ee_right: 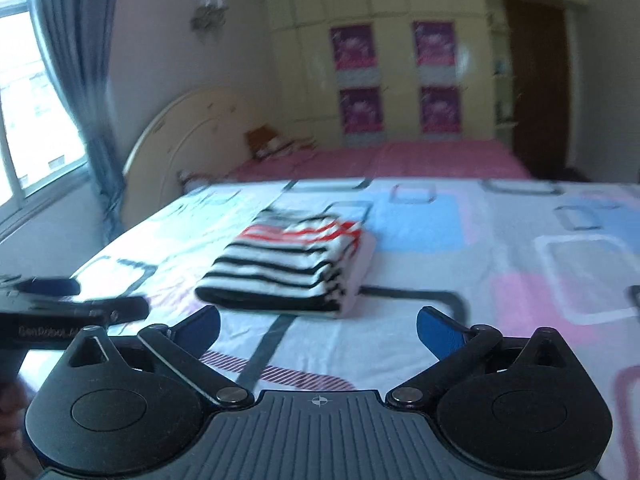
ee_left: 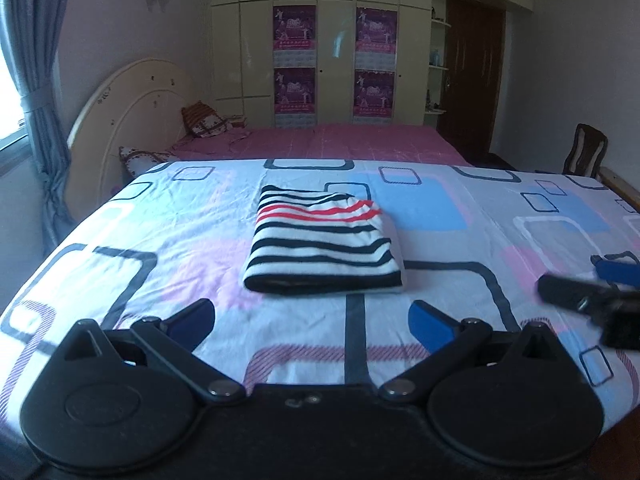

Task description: Fold small clothes

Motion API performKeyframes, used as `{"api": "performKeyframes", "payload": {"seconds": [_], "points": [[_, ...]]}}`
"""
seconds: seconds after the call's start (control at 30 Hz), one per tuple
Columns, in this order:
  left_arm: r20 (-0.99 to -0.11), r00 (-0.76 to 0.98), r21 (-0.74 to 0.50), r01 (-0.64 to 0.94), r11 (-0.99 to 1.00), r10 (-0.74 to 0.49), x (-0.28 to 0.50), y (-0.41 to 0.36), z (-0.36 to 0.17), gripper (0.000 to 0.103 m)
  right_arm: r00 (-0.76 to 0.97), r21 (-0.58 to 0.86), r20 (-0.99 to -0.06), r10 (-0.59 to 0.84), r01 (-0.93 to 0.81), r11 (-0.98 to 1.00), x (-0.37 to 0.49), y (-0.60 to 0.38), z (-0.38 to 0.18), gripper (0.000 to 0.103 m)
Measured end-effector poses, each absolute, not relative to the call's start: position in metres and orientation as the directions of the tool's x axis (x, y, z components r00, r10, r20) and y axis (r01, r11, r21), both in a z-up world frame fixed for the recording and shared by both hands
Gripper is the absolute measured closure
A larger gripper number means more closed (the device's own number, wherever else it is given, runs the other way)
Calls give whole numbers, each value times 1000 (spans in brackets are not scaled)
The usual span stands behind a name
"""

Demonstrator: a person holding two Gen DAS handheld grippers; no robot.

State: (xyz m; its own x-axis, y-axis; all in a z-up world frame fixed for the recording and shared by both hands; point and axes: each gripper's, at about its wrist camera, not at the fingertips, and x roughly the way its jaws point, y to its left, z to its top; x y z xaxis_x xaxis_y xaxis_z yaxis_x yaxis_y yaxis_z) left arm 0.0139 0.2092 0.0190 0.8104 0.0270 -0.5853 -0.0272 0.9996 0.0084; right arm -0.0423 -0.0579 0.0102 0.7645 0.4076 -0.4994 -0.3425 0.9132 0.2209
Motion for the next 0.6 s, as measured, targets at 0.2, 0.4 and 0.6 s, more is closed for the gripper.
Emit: {"api": "performKeyframes", "payload": {"seconds": [0.2, 0.4, 0.6], "points": [[-556, 830, 7, -57, 998, 51, -20, 212, 33, 0, 803, 220, -435, 408, -345, 913, -80, -69, 34, 0], [-541, 837, 29, -87, 996, 89, -36, 212, 42, 0, 810, 210, -415, 415, -359, 910, -98, -73, 41, 0], [-527, 844, 19, -103, 995, 97, -46, 213, 48, 0, 813, 203, -406, 417, -364, 909, -102, -76, 42, 0]]}}
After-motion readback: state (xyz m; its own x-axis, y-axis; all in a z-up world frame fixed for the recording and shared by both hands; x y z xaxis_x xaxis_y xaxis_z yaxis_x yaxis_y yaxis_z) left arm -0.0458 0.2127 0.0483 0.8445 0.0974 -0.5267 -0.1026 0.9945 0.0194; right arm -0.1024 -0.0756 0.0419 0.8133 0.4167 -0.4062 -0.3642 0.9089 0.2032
